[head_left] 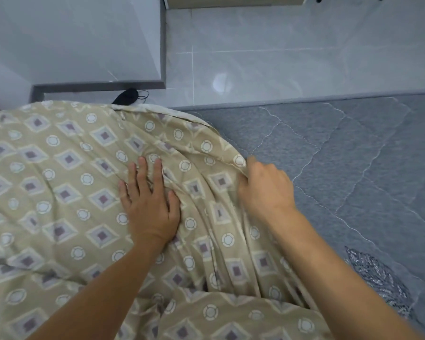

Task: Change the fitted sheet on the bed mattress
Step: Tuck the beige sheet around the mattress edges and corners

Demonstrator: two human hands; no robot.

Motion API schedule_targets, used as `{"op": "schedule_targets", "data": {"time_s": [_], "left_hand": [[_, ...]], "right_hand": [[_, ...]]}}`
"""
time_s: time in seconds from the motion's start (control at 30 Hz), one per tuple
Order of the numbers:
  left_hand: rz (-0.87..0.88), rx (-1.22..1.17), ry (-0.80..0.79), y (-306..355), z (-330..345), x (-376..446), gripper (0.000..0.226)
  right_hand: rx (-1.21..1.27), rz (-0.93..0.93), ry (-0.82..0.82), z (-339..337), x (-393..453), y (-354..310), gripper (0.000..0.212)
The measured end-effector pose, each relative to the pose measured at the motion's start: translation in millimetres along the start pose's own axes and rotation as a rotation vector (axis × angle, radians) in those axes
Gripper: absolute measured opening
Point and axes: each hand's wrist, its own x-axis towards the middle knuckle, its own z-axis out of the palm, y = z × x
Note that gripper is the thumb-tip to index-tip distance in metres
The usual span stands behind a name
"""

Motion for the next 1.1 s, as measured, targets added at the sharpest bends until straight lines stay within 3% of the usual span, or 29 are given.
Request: {"op": "schedule_targets", "data": {"time_s": [0.2,0.37,0.53,0.67,0.8,0.9,1.0,1.1], "left_hand": [[-0.001,0.008,-0.001,0,0,0,0.075],[0.001,0.006,-0.003,0,0,1,0.075],[0.008,0.001,-0.013,-1,-1,1,0.075],[-0.001,0.001,-0.006,1,1,1,0.075],[-0.001,0.004,-0.002,0,1,3,0.075],[-0.002,0.011,-0.010,-2,1,3,0.075],[-0.002,0.001,0.004,-1,0,3,0.075],[-0.010,0.000,0.003,-1,-1,3,0.074]], "right_hand": [[-0.038,-0.148,0.142,13,14,11,0.023],[-0.135,-0.181,0.252,-32,75,21,0.035],[-0.193,-0.373,0.379,-76,158,-17,0.042],[-0.180,-0.425,0.371,-47,181,-31,0.038],[-0.087,-0.382,0.360,-11,161,-13,0.031],[-0.036,-0.364,0.456,-11,112,9,0.046],[-0.082,-0.243,0.433,-7,52,65,0.065],[-0.126,-0.141,0.397,11,16,125,0.068]]}}
